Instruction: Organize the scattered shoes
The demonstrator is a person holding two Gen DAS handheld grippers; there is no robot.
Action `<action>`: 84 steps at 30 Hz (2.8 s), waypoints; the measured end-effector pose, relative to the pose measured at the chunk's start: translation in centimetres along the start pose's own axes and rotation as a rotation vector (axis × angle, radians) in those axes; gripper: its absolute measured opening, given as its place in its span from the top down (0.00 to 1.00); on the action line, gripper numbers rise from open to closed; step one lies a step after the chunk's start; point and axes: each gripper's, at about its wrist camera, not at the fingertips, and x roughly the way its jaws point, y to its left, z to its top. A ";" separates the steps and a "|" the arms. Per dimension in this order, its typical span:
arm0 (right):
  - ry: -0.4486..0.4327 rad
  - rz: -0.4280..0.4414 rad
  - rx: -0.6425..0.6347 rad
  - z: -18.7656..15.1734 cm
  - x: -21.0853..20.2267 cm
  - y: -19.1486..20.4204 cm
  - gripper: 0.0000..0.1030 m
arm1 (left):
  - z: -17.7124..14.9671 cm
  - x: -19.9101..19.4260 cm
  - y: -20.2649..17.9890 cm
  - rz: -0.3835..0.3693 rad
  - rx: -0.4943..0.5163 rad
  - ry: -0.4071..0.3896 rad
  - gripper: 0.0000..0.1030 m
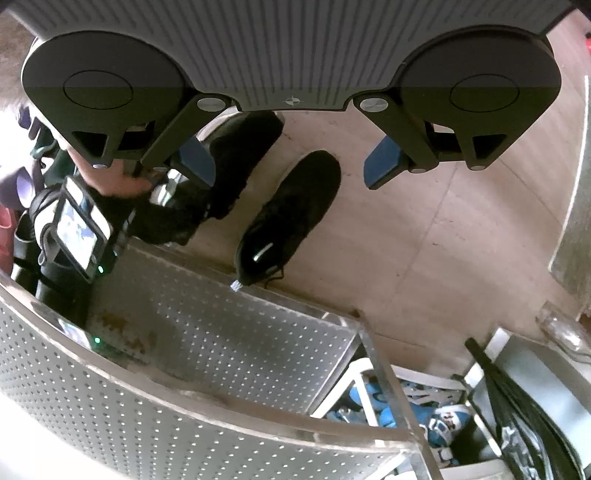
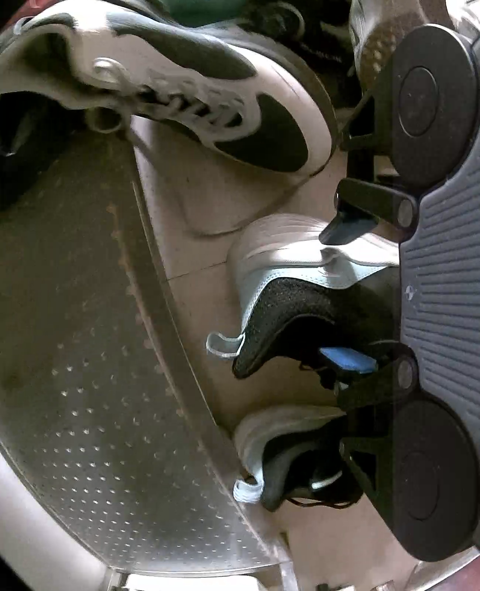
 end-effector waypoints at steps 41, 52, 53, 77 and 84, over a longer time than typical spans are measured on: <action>-0.154 0.141 -0.601 -9.8 3.9 5.8 0.30 | 0.3 -0.7 2.1 0.020 -0.085 -0.037 0.10; -0.215 0.027 -1.064 -11.5 4.4 8.3 0.29 | 0.2 -0.9 1.3 0.002 -0.076 -0.036 0.10; -0.218 0.018 -1.104 -11.7 4.5 8.5 0.29 | 0.1 -0.9 1.2 0.001 -0.073 -0.033 0.10; -0.236 0.144 -0.615 -9.6 -11.9 -20.8 0.40 | -5.1 2.4 -9.8 -0.099 0.299 0.098 0.09; -0.187 0.142 -0.655 -10.7 -9.7 -23.4 0.59 | -11.0 6.5 -11.8 0.042 0.422 0.253 0.12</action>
